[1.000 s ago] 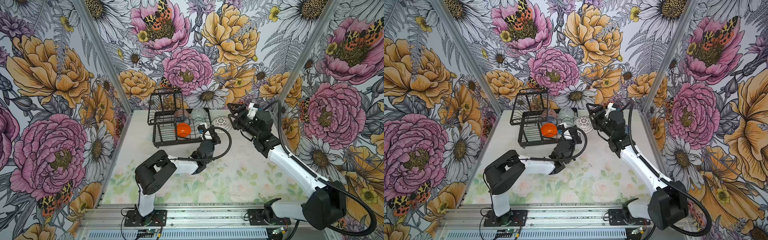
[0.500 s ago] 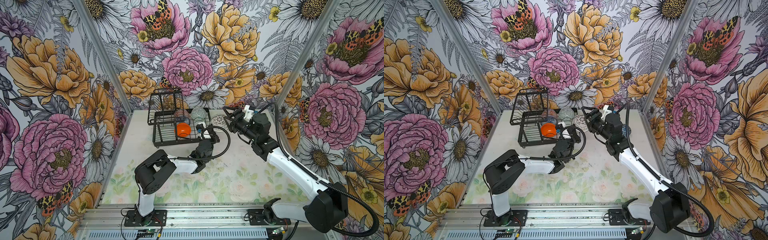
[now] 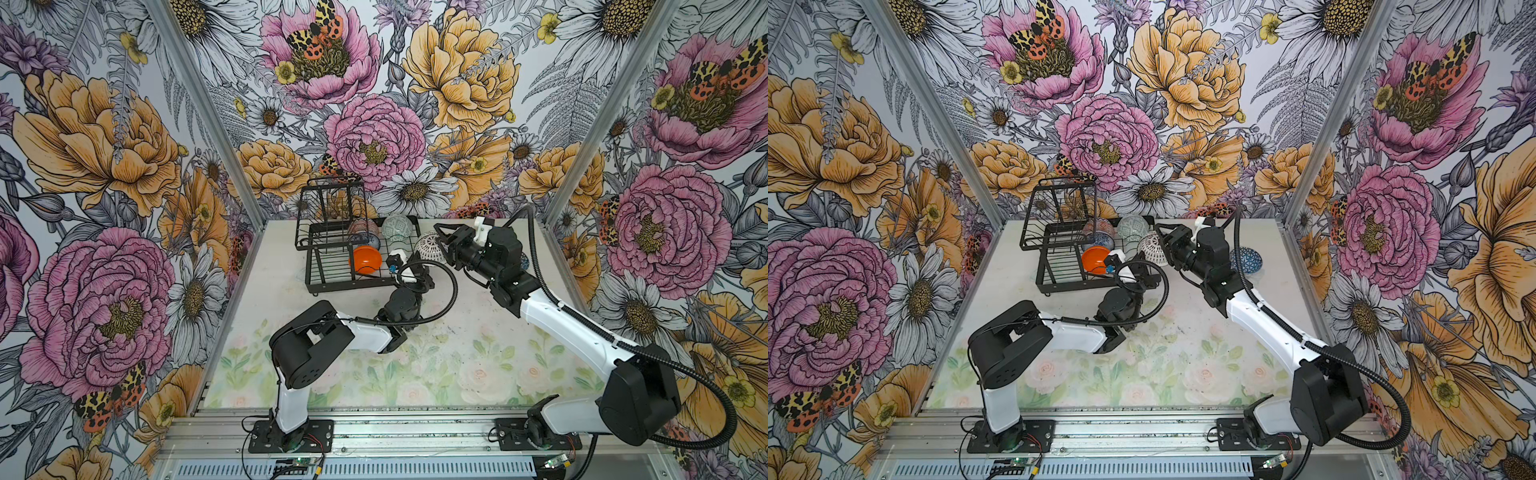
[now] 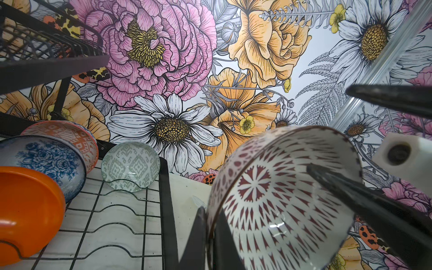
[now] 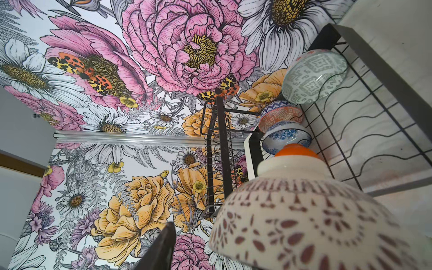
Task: Load bowls into a dish rack
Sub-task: Place the bowl in the dish rack.
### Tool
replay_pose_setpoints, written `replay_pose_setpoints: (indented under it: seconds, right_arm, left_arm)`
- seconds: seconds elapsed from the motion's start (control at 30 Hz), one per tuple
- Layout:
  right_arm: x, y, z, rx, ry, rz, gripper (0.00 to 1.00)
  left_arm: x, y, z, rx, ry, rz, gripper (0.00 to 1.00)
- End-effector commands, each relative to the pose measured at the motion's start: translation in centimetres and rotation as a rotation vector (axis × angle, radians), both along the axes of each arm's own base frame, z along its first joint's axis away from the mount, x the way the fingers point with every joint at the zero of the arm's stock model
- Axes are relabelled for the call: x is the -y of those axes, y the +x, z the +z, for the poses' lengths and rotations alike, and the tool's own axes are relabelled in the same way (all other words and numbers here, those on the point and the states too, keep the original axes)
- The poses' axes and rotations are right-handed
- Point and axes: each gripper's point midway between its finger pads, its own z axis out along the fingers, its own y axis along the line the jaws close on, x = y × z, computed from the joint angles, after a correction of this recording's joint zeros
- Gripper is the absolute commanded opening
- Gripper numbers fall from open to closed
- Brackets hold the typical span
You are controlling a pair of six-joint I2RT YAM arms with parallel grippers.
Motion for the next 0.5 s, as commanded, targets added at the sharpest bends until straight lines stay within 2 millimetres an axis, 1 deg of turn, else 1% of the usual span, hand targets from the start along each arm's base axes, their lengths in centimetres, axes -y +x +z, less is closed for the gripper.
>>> replay_pose_setpoints:
  seconds: [0.0,0.17,0.33,0.47]
  right_arm:
    - [-0.05,0.79,2.24,0.058,0.027,-0.023,0.45]
    - [-0.22,0.86,1.93,0.053,0.023,-0.021,0.33]
    - [-0.45,0.72,1.80,0.056,0.018,-0.013,0.16]
    - [-0.55,0.55,2.15,0.069,0.018,-0.008,0.06]
  left_arm:
    - [-0.18,-1.00,2.05,0.080,-0.091,-0.007,0.00]
    - [-0.32,-1.28,2.11,0.095,-0.087,-0.005,0.00]
    - [-0.32,-1.39,2.04,0.093,-0.086,-0.003,0.00]
    - [-0.34,-1.39,2.12,0.093,-0.085,-0.003,0.00]
